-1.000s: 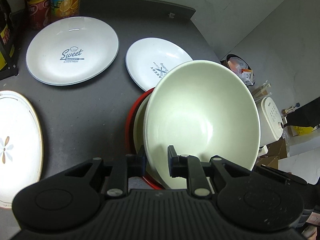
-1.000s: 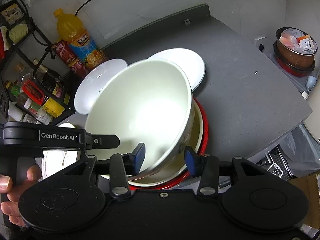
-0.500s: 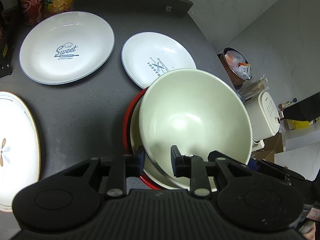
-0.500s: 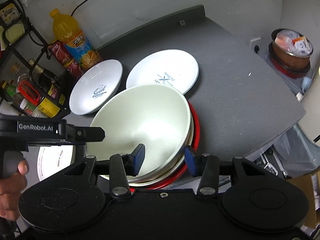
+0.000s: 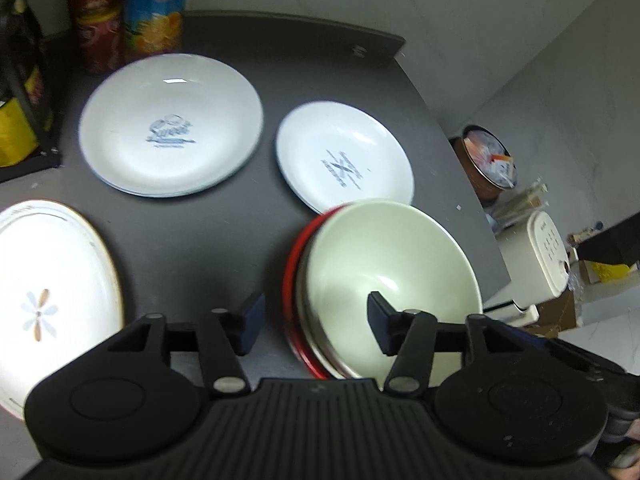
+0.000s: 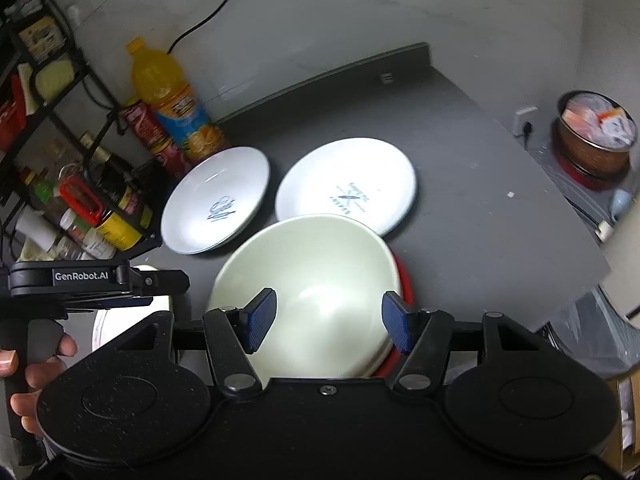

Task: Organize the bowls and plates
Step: 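Move both tools away from the bowl stack toward the white plates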

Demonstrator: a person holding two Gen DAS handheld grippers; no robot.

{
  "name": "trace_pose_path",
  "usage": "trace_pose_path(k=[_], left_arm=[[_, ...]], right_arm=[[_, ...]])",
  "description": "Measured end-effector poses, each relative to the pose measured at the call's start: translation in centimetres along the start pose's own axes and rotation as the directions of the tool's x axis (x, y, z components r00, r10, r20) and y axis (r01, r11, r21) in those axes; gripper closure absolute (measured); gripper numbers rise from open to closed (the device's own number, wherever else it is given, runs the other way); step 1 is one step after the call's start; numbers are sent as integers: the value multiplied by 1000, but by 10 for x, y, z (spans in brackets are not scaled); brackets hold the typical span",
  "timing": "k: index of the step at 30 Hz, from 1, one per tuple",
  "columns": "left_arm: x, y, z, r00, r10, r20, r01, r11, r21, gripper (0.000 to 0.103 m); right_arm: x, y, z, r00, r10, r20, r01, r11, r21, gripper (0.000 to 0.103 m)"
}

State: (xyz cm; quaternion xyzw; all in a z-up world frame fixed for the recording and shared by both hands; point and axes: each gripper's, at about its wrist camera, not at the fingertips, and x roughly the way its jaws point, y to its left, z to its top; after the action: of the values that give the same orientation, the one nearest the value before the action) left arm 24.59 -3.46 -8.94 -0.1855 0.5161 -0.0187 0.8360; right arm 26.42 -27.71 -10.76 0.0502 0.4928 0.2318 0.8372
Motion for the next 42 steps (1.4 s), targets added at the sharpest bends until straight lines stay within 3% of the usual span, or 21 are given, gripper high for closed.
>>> trace_pose_path(k=[6,21,31,42], left_arm=[[-12,14,0,997,49,53,-46,997,-56,35],[-44,49,-4,985,144,94,-118,964,-238,33],[-58,73,-7,965,240,102,-189,913,-361,26],[-54,88,-15,946,315,76,-243,846,-475,26]], right_arm=[[12,18,18,999,46,-27,-48,997,-66,39],[47,65,54,981,149,-122,-174,955,-239,25],[74,86,67,971,155,-183,-211,915,-344,11],[106,98,83,964,118,-239,-219,862,-458,7]])
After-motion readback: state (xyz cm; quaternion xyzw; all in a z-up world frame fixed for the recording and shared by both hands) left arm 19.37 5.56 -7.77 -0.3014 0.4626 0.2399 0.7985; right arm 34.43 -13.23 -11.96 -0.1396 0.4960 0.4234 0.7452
